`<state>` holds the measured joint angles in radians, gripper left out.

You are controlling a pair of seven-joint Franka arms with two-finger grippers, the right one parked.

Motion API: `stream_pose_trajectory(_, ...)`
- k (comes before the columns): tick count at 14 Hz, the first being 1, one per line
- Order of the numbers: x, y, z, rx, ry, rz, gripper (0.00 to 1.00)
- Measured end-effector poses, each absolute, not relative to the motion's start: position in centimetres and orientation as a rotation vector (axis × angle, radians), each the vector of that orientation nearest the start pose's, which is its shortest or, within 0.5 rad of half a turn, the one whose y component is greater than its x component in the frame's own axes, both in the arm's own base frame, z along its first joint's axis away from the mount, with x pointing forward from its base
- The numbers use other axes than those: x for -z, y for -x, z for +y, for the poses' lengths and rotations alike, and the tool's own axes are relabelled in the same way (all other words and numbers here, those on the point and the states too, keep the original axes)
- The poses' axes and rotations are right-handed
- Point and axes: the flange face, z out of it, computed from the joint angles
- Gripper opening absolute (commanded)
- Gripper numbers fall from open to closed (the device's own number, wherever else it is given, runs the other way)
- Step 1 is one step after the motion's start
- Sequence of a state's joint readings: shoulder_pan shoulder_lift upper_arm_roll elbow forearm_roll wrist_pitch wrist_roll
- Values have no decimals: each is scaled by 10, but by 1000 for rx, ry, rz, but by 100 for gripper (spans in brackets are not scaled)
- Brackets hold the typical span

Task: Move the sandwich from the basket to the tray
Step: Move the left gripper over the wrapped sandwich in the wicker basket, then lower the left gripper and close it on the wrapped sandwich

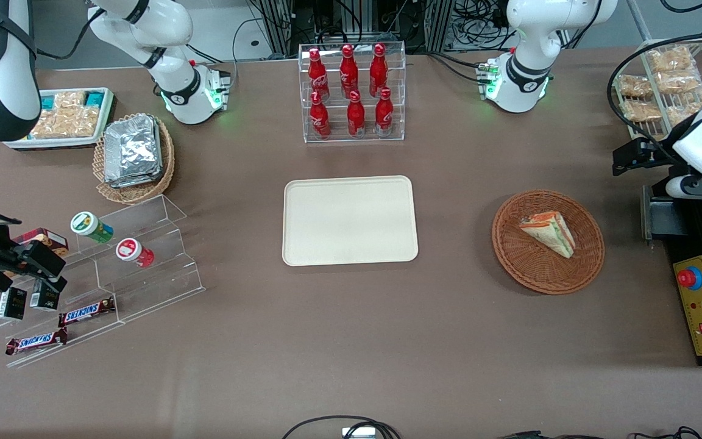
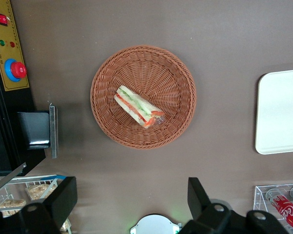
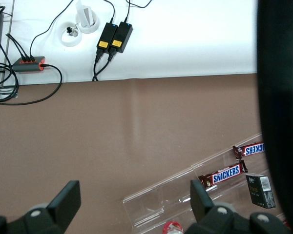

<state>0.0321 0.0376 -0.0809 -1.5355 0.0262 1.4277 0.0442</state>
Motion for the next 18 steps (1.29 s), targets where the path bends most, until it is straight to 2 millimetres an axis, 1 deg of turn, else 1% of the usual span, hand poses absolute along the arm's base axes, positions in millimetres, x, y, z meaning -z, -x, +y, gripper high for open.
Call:
stream_pose_trajectory(6,-608,-552,-23,-205,3108,140,100)
stream_pose_trajectory(8,-595,-555,-22,-221,3107,105,100)
stream_pose_trajectory(10,-564,-558,-20,-226,3104,26,100)
stream_pose_trajectory(13,-501,-560,-16,-211,3099,-107,100)
stream_pose_trajectory(15,-460,-555,-12,-193,3095,-192,100)
stream_pose_trajectory(18,-408,-541,-9,-135,3082,-367,100)
